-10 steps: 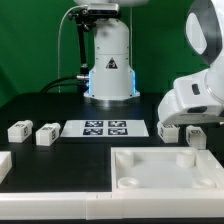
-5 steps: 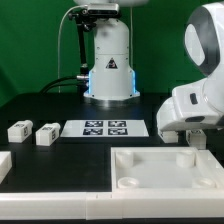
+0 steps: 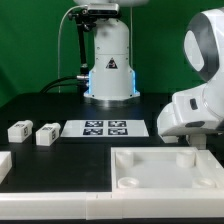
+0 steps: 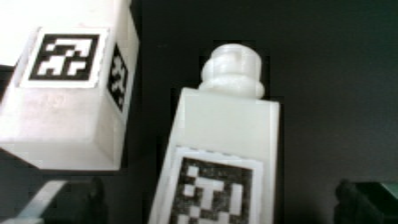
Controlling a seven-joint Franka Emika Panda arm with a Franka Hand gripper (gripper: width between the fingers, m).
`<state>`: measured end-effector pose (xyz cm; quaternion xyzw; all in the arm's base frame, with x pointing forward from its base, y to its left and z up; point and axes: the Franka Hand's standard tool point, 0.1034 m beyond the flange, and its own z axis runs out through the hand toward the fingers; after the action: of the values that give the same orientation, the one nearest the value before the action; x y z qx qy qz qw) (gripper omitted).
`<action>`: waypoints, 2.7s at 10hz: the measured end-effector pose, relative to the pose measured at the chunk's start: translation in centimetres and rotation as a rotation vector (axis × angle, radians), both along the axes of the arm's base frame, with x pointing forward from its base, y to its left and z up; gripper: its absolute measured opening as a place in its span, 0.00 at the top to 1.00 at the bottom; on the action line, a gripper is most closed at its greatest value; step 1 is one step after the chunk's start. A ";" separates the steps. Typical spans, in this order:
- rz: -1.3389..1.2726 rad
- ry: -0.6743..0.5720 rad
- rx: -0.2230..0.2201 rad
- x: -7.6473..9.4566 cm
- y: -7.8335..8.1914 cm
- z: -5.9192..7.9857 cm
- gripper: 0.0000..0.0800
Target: Assemble one leg
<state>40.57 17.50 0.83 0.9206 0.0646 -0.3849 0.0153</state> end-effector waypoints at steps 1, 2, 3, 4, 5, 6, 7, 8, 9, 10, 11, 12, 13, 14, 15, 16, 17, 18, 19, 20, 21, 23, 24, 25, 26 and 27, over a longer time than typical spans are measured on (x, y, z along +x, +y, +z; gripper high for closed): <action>-0.001 0.000 -0.001 0.0 -0.1 0.0 0.21; -0.001 0.000 -0.001 0.0 -0.1 0.0 0.21; -0.001 0.000 -0.001 0.0 0.0 0.0 0.42; 0.000 0.000 -0.001 0.0 0.0 0.0 0.64; 0.000 0.000 -0.001 0.0 0.0 0.0 0.64; 0.000 0.000 -0.001 0.0 0.0 0.0 0.64; -0.001 0.000 -0.001 0.0 -0.1 0.0 0.64; -0.001 0.000 -0.001 0.0 -0.1 0.0 0.64; -0.001 0.000 0.000 0.0 -0.1 0.0 0.64; 0.000 0.000 0.001 0.1 -0.2 0.3 0.64; 0.008 0.009 0.006 0.2 -0.6 1.3 0.64; 0.012 0.020 0.005 0.3 -1.1 2.8 0.64; 0.012 0.027 -0.001 0.5 -1.5 4.4 0.64; 0.013 0.029 -0.006 0.7 -1.8 5.9 0.64; 0.015 0.025 -0.009 1.0 -1.9 7.3 0.64; 0.014 0.003 -0.005 1.3 -1.8 7.2 0.64; 0.014 0.006 -0.005 1.2 -1.8 7.1 0.64; 0.014 0.004 -0.005 1.2 -1.8 7.1 0.64; 0.004 -0.113 0.018 2.5 -1.4 6.7 0.64; 0.006 -0.221 0.040 2.7 -1.5 6.9 0.64; 0.036 -0.255 0.070 2.9 -2.5 7.5 0.64; 0.028 -0.409 0.098 5.4 -3.8 8.8 0.64; 0.005 -0.556 0.114 6.9 -4.5 9.3 0.64; -0.006 -0.679 0.129 7.4 -4.8 9.6 0.64; -0.006 -0.791 0.149 7.4 -4.6 9.5 0.64; -0.007 -0.870 0.164 7.2 -4.6 9.3 0.64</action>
Offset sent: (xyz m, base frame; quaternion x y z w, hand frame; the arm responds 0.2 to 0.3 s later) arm -0.0002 -0.0007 -0.0013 -0.0028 -0.0007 -0.0001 1.0000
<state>47.74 12.89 10.15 0.9953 0.0792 0.0449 -0.0334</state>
